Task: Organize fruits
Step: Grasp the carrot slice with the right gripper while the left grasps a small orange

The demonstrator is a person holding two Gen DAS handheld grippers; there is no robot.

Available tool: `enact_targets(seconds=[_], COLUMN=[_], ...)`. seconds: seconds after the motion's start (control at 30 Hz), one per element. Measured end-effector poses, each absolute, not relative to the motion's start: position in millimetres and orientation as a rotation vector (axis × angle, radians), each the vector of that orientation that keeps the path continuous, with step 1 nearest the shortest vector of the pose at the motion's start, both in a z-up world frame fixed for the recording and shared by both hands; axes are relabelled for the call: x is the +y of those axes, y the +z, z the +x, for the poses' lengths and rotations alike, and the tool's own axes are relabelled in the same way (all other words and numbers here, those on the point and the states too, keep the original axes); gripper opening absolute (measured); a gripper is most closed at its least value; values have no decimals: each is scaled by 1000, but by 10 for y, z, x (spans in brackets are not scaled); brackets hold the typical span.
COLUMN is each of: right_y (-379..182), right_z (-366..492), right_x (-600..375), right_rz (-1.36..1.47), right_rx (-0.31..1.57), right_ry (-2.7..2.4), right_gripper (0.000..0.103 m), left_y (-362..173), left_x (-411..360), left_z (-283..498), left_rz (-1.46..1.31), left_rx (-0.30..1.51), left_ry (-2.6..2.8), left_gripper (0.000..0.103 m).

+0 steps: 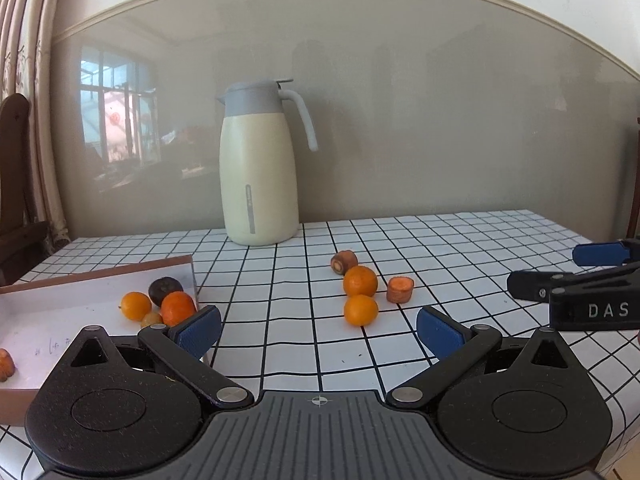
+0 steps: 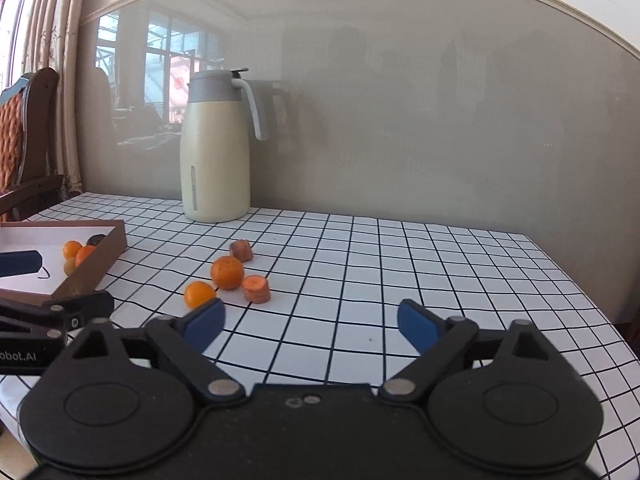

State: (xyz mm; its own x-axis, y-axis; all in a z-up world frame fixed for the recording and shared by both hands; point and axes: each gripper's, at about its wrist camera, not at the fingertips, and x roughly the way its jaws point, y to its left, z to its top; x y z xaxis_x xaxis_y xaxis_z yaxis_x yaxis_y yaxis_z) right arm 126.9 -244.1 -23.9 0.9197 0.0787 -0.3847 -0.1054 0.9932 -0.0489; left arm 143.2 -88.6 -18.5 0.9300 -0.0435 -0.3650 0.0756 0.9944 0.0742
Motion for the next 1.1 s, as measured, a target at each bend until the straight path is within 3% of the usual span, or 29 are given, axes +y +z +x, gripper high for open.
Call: enact_targets(seconds=[0.03,0.1,0.2,0.4,0.53,0.77,0.83,1.1], right_y=[-248,-270,-299,-379,-464,-540,-560,-594], right_z=[1314,1386,1509,1711,1863,2166,2239,2390], right_x=[-2459,-2491,-2509,-2461,-2432,-2342,-2312,-2211], right_rz=[-69,-67,-60,-38,-33,-33,-30,-14], right_rx=[403,416,436,469,500,515,531,557], right_ry=[95,102,108,124,136,178,194,226], right_gripper=[70,68,58,48,37,34,34,33], left_y=[-197,-218,-260,-351,-456,-546,-560,-527], left_x=[-908,-946,-1008,-1098,-1124,-1121,-1082,-1000], left_z=[1467,1536,1649,1954,2140,2431,2527,2643], left_rz=[86,80,104,107,101,88,74,61], left_rx=[383,398,408,434,486,548,566,524], left_ry=[-66,-85,-81,-68,-86,-103,-106,-95], left_gripper=[103,103,102,86,75,74,65,65])
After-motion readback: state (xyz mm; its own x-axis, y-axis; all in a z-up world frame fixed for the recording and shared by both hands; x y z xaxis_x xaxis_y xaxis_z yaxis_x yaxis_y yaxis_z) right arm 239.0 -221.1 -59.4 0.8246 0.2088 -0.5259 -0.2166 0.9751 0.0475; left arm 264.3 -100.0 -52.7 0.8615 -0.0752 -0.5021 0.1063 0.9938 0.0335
